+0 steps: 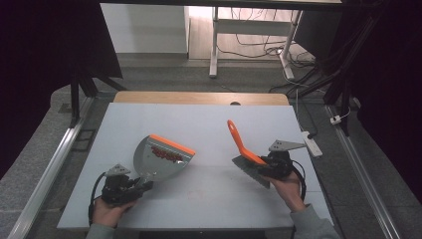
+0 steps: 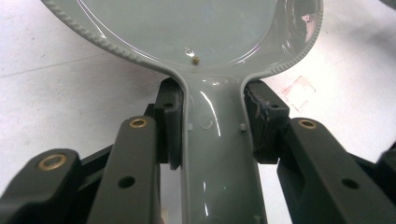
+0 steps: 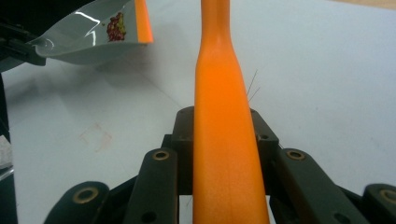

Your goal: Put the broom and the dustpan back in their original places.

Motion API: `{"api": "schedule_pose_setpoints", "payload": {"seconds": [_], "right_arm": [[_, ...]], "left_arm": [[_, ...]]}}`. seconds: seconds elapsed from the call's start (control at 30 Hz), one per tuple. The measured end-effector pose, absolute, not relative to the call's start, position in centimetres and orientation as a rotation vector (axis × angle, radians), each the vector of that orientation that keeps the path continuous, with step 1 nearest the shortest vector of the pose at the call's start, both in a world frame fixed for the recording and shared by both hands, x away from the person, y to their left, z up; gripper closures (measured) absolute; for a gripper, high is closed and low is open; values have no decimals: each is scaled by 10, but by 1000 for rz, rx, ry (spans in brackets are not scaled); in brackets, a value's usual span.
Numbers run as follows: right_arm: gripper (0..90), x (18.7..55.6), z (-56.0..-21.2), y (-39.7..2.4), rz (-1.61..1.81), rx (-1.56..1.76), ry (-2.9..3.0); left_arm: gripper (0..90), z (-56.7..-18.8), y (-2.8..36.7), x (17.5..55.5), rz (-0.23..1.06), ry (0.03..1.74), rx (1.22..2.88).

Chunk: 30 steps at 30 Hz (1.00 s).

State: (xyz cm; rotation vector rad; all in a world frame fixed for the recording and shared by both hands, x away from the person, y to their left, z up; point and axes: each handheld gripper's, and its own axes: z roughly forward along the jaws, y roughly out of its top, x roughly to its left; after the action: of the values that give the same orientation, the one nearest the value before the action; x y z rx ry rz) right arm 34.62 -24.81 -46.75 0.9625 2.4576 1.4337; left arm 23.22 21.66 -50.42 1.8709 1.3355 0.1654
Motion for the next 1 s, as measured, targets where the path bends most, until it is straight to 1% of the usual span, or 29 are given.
{"api": "schedule_pose_setpoints", "payload": {"seconds": [0.23, 0.67, 1.0], "right_arm": [[709, 340, -476, -258, 1420, 1009, 2498], [708, 329, -486, -266, 1418, 1099, 2557], [709, 333, -497, -271, 1343, 1206, 2573]], "left_arm": [[615, -509, 214, 229, 182, 1407, 1848], [615, -517, 221, 217, 245, 1562, 1748], [615, -524, 224, 219, 258, 1626, 1705]]}}
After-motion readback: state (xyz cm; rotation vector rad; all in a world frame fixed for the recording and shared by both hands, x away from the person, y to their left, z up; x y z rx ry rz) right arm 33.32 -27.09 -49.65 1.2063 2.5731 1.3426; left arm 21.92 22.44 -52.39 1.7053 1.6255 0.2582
